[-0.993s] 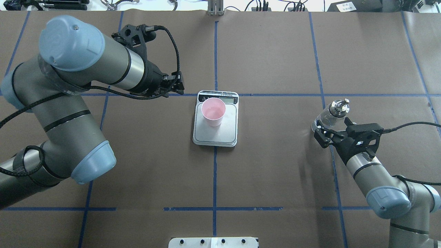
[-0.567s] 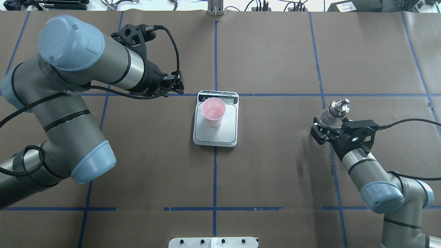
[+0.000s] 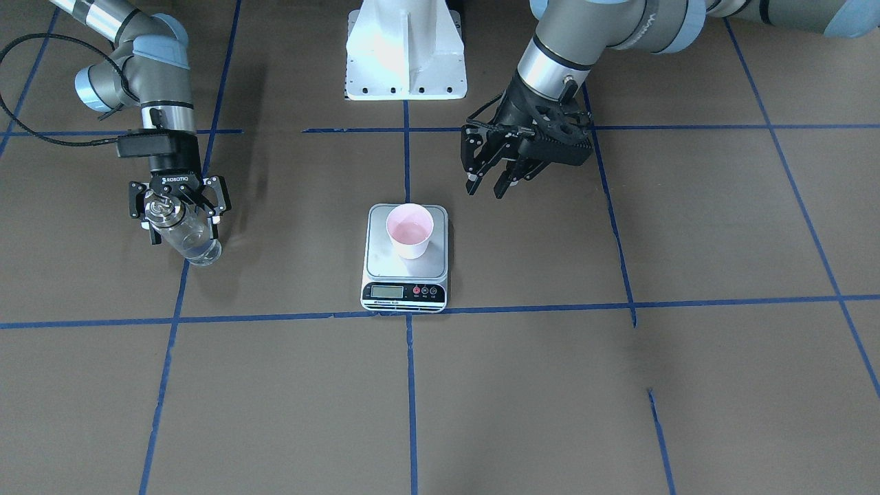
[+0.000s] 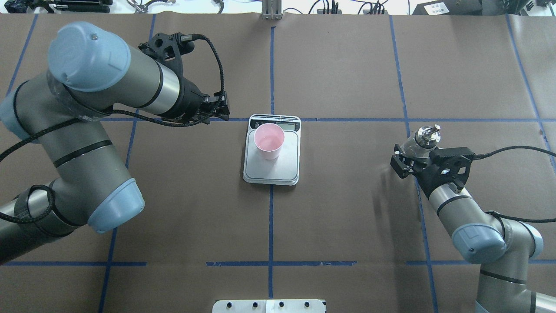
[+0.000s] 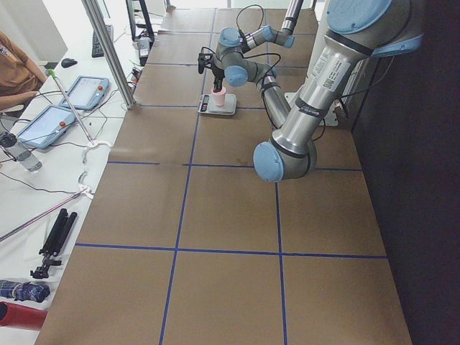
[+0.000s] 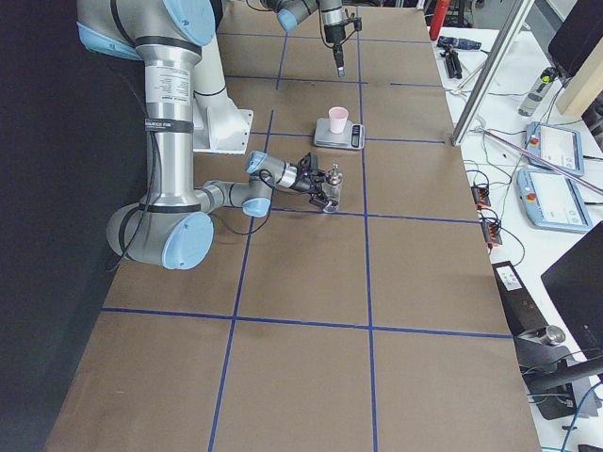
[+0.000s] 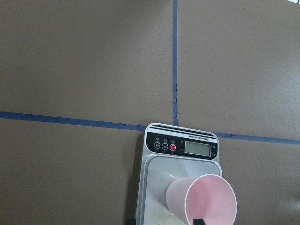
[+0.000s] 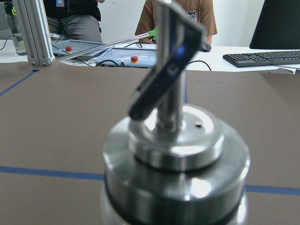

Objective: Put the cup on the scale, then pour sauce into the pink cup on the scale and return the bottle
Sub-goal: 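Close the right gripper around the glass sauce bottle, then lift the bottle with the right gripper and carry it over the pink cup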

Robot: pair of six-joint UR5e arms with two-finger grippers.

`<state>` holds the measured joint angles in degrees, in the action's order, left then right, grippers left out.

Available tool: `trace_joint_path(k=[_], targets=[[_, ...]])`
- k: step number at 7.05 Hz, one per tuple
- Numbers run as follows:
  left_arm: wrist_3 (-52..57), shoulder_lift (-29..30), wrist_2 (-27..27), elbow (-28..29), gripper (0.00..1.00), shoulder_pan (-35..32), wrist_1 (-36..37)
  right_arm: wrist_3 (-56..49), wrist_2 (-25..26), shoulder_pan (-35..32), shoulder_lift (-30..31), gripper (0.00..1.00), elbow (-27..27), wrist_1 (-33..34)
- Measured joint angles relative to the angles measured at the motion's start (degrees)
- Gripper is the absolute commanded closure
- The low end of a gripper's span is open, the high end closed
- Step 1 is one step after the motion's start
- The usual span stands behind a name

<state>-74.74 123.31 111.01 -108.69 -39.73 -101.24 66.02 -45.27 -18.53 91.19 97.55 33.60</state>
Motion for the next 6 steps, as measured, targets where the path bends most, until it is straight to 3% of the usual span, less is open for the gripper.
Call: trace_joint_path(k=[3,5,6], targets=[[0.2,-0.1,0.0,0.1,0.5,0.0,0.0,-0.2,0.1,-0.4,-0.7,0.08,-0.6,-0.1],[0.4,-0.1,0.0,0.2,0.5,0.0,0.0,-0.4,0.2,-0.8,-2.0,0.19,-1.1,-0.3],[0.4,-0.1,0.0,0.2,0.5,0.0,0.1,-0.5,0.2,-0.9,-2.2,0.32,-1.2,-0.4]])
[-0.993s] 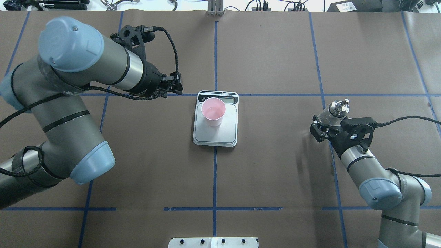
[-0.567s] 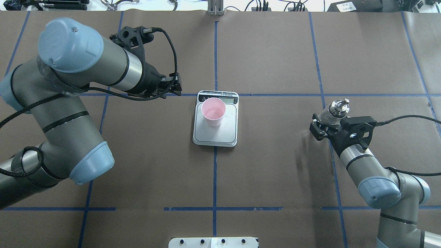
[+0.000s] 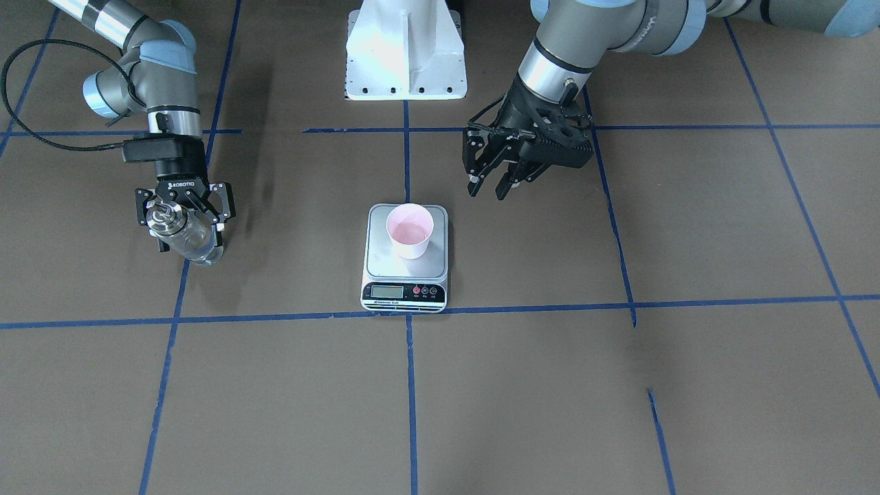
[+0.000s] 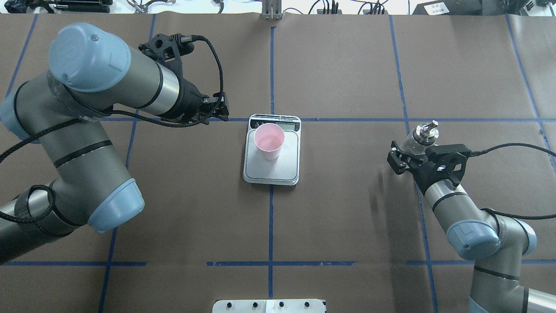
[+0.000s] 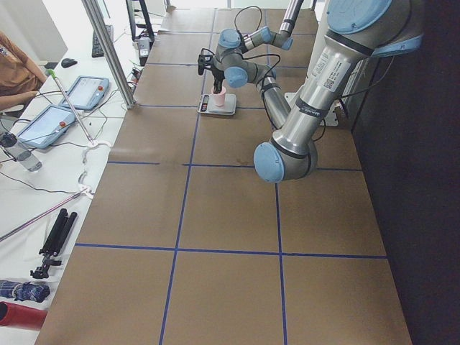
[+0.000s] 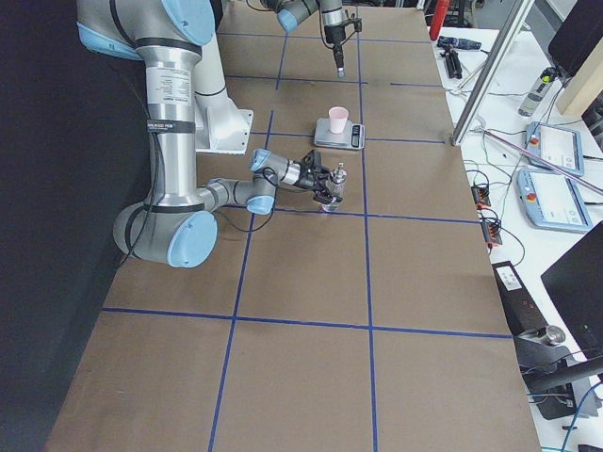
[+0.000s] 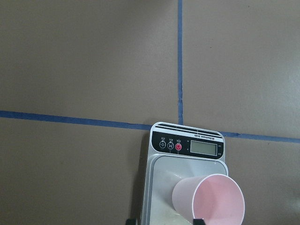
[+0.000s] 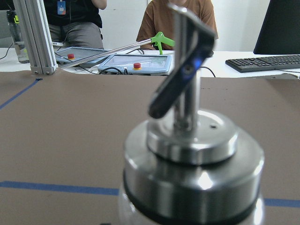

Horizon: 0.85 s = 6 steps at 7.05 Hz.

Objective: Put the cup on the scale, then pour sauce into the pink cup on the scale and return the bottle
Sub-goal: 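Lift the bottle with the right gripper and carry it over the pink cup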

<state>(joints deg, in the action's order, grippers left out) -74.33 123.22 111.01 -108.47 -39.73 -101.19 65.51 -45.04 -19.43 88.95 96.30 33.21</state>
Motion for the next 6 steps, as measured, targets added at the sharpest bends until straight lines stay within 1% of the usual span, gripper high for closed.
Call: trace_joint_path(k=[1,2,4,6], targets=[[0.0,0.0,0.0,0.0,0.5,0.0,0.0,0.0,0.0,-0.1,-0.1,0.73,0.0,-0.1],[0.0,0.0,0.0,0.0,0.5,0.0,0.0,-0.1,0.1,-0.2,-0.1,1.0,0.0,-0.1],[0.0,0.0,-0.1,0.0,0.5,0.0,0.0,-3.3,0.3,-0.5,0.0,1.0,0.1,-0.2],[0.0,0.0,0.0,-0.3,0.5,0.0,0.1,-11.8,0.6,-2.3,-0.2,1.0,2.1,0.2]])
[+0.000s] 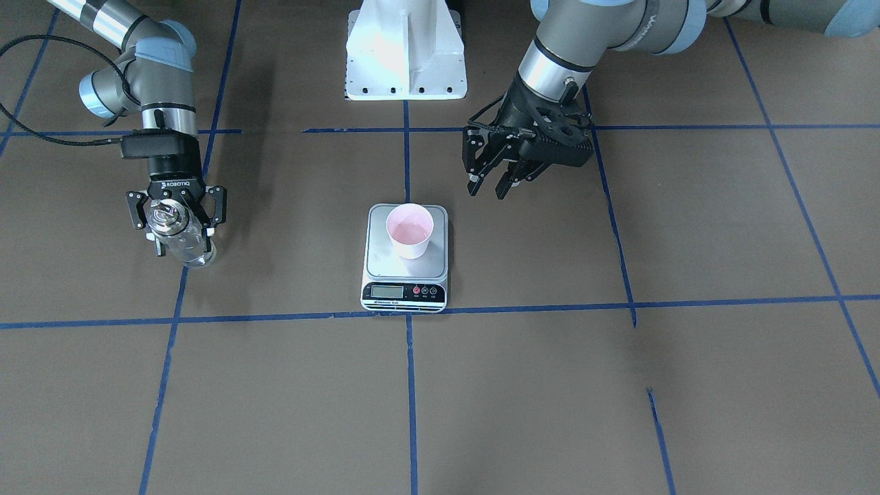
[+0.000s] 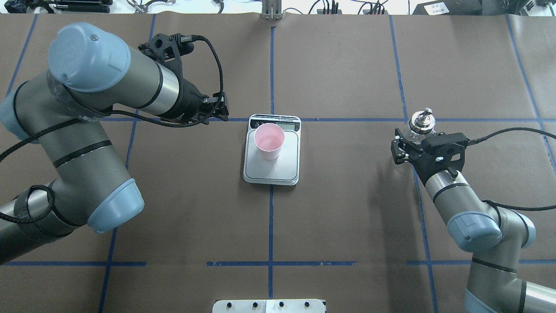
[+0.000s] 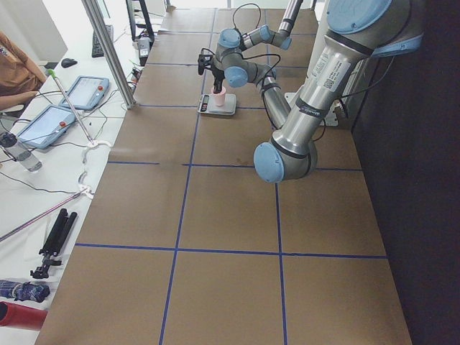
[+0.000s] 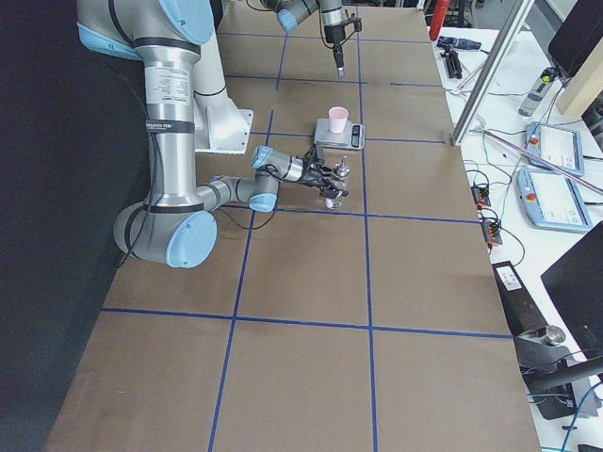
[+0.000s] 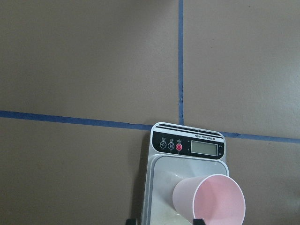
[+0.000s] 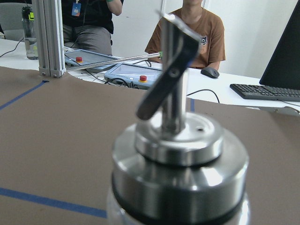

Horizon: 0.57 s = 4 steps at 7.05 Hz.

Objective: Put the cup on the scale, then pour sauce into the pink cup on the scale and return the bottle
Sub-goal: 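Lift the bottle with the right gripper and carry it over the pink cup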

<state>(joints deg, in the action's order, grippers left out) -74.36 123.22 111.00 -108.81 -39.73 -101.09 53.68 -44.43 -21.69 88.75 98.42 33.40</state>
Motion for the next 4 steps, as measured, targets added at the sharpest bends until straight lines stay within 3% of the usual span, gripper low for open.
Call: trace_joint_path(k=[2,4], targets=[[0.0,0.0,0.1,-0.3,0.5,-0.2,0.0,-5.1,0.3,-1.5,-1.9,1.0,1.2,3.0],[1.4,-0.1,0.2,-0.3,0.5,-1.4,0.0,-9.1,-0.8,-1.6,-8.6,1.0,1.7,11.4]])
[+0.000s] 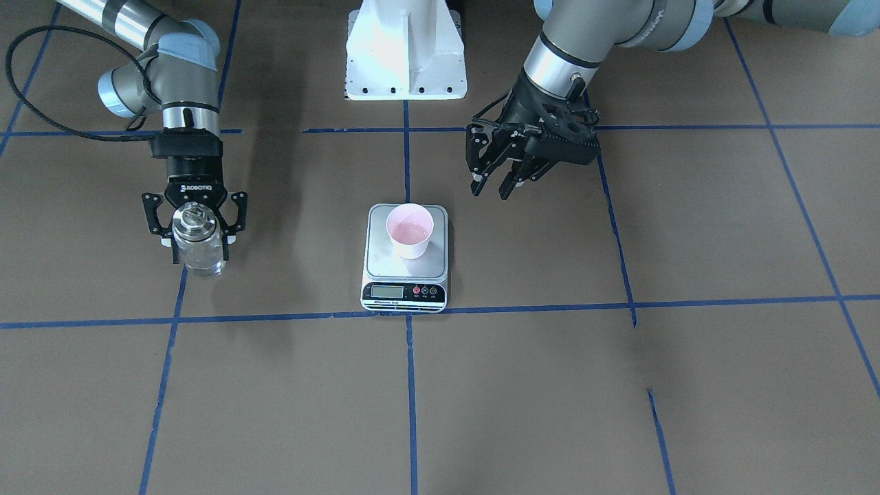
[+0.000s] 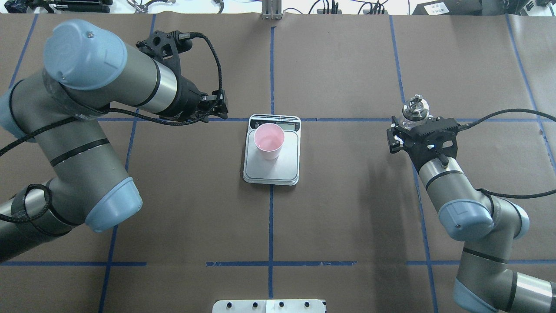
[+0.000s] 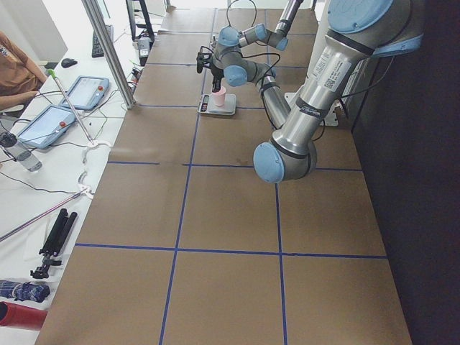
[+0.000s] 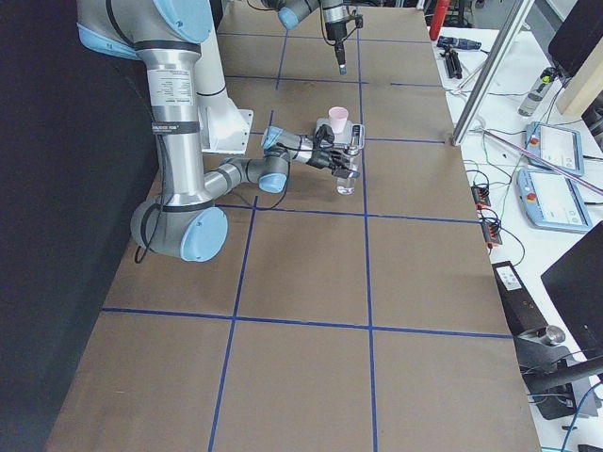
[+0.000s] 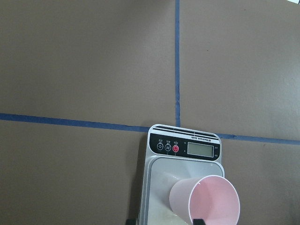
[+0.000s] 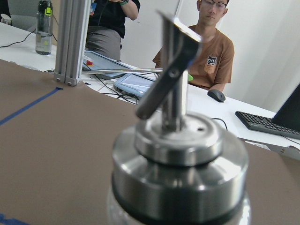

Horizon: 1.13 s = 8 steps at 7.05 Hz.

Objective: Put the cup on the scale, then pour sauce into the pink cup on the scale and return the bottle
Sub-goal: 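Lift the bottle with the right gripper and carry it over the pink cup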

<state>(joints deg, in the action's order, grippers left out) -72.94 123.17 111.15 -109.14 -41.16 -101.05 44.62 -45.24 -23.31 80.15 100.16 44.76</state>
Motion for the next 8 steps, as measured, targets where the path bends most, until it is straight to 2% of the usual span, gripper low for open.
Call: trace_joint_path(k=[2,5,7,8], targets=[[3.3,-1.4,0.1,0.0,0.51,-2.2,0.1,-9.1,-1.7,0.2,-5.6,1.0,0.6,8.3],[7.9,-3.8,1.5,-0.7,0.51,-5.4,-0.1,-11.3,5.4,2.1,-17.9,1.0,0.3,34.6],[12.1,-6.0,3.7,-1.0,0.51,-7.9,-0.3,-13.4,8.0,3.2,-23.0,1.0,0.1,44.9],[13.6,-6.8,4.0,-1.0,0.51,-8.5,-0.3,-15.9,8.3,3.5,-24.5,1.0,0.1,47.3]])
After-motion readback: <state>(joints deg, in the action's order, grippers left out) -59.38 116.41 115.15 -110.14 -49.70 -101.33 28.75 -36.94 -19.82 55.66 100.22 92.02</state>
